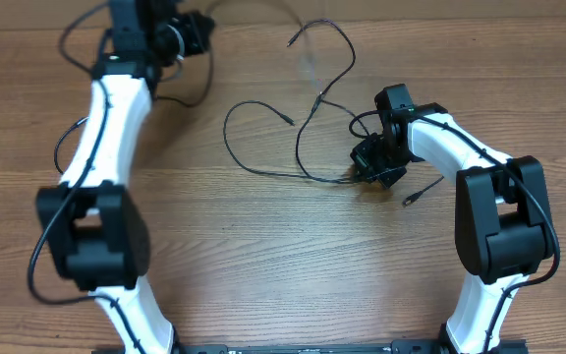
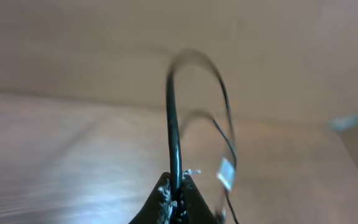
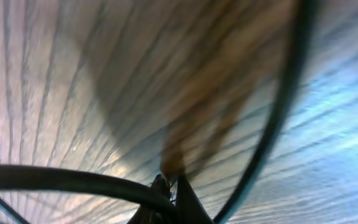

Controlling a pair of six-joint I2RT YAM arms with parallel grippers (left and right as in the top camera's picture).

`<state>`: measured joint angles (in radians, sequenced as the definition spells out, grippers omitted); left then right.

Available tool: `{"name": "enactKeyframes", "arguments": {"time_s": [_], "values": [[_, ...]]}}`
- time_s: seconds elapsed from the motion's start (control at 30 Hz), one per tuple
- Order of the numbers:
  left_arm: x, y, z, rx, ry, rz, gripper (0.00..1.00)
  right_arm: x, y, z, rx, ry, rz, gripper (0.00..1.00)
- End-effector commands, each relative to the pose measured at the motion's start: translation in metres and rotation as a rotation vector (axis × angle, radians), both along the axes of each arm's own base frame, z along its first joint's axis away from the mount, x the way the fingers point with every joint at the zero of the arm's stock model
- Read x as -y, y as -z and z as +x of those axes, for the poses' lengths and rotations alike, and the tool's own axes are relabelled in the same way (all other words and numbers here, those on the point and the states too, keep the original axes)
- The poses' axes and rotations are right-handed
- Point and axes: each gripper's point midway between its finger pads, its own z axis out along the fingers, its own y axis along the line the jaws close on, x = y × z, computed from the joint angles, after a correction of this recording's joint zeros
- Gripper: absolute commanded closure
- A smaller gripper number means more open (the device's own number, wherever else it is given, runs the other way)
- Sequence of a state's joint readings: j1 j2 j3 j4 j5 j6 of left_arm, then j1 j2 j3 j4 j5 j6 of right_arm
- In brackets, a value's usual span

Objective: Untangle cables

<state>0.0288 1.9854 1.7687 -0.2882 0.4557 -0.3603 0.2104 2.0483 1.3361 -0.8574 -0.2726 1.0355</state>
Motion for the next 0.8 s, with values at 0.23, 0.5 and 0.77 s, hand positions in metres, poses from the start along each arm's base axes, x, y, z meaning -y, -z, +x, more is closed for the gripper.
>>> {"name": "enactKeyframes", "arguments": {"time_s": [0.23, 0.5, 0.77], "values": [[-0.161, -0.031, -0.042, -0.082, -0.633, 0.235, 0.96, 0.059, 0.054, -0.04, -0.17, 0.08, -0.28, 0.96], [-0.261, -0.008, -0.11, -0.227, -1.183, 0.428, 0.96, 0.06, 0.054, -0.042, -0.176, 0.079, -0.281, 0.96], [-0.309, 0.022, -0.145, -0.308, -1.324, 0.434, 0.96, 0.06, 0.054, -0.042, -0.176, 0.079, -0.281, 0.96]]}}
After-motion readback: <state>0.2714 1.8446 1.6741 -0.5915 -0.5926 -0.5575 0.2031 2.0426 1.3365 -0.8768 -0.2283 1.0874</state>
